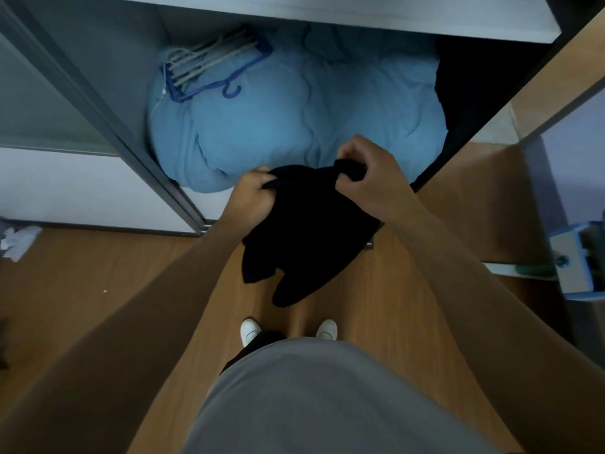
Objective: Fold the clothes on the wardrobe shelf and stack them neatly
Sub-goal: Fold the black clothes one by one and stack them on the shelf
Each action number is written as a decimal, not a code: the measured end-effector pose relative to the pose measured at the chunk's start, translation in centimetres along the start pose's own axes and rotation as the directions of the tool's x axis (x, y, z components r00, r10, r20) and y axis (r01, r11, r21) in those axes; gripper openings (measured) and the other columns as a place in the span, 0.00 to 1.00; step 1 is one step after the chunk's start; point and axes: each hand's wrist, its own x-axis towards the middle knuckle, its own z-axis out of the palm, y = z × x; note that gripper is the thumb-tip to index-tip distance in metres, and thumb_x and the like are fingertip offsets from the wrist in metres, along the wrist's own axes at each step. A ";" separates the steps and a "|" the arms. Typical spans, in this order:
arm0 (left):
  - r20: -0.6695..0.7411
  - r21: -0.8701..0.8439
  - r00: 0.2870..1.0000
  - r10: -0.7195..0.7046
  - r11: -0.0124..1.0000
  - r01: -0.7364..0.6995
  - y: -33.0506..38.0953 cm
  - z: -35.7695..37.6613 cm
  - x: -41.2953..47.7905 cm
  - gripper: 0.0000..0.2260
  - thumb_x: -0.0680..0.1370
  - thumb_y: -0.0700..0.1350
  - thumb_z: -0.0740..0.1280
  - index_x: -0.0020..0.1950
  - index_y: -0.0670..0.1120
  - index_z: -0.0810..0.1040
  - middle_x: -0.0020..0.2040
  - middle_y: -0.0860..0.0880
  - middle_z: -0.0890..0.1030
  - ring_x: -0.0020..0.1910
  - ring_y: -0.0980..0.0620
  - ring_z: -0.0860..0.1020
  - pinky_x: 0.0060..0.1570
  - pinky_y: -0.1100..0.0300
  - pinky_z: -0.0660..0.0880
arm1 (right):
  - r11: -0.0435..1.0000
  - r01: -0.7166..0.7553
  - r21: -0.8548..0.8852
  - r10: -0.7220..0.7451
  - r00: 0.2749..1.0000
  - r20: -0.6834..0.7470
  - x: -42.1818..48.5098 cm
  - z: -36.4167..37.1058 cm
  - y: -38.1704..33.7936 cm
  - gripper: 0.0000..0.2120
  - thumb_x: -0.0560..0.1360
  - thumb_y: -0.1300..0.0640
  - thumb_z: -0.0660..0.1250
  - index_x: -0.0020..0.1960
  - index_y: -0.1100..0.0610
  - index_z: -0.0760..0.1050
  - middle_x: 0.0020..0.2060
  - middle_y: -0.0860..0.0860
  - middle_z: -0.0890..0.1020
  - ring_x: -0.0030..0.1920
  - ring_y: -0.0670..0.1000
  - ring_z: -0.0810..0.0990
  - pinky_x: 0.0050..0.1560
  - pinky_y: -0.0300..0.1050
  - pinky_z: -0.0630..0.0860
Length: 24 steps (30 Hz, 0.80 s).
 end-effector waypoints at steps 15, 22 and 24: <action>0.021 0.030 1.000 0.013 0.999 -0.014 6.6 -3.0 0.3 0.24 0.61 0.25 0.55 0.36 0.48 0.84 0.43 0.44 0.80 0.45 0.48 0.80 0.47 0.61 0.73 | 0.977 0.152 -0.149 -0.059 0.866 0.496 1.6 3.0 0.8 0.06 0.70 0.69 0.62 0.44 0.66 0.77 0.44 0.56 0.77 0.45 0.55 0.76 0.47 0.51 0.73; -0.028 0.045 0.999 0.032 0.999 -0.031 5.8 -4.4 0.1 0.23 0.63 0.26 0.55 0.41 0.47 0.84 0.42 0.39 0.77 0.43 0.45 0.77 0.44 0.56 0.69 | 0.995 0.097 0.024 -0.100 0.973 0.209 2.3 5.2 -0.5 0.10 0.71 0.71 0.62 0.30 0.70 0.72 0.31 0.49 0.68 0.32 0.48 0.69 0.34 0.42 0.62; -0.051 0.048 0.999 0.009 0.999 -0.006 5.2 -4.8 0.1 0.20 0.63 0.29 0.55 0.40 0.42 0.84 0.41 0.42 0.76 0.40 0.49 0.76 0.40 0.58 0.67 | 0.990 0.089 0.106 -0.106 0.981 0.160 2.2 5.4 -1.6 0.11 0.68 0.67 0.60 0.28 0.66 0.68 0.29 0.47 0.65 0.29 0.44 0.65 0.31 0.38 0.58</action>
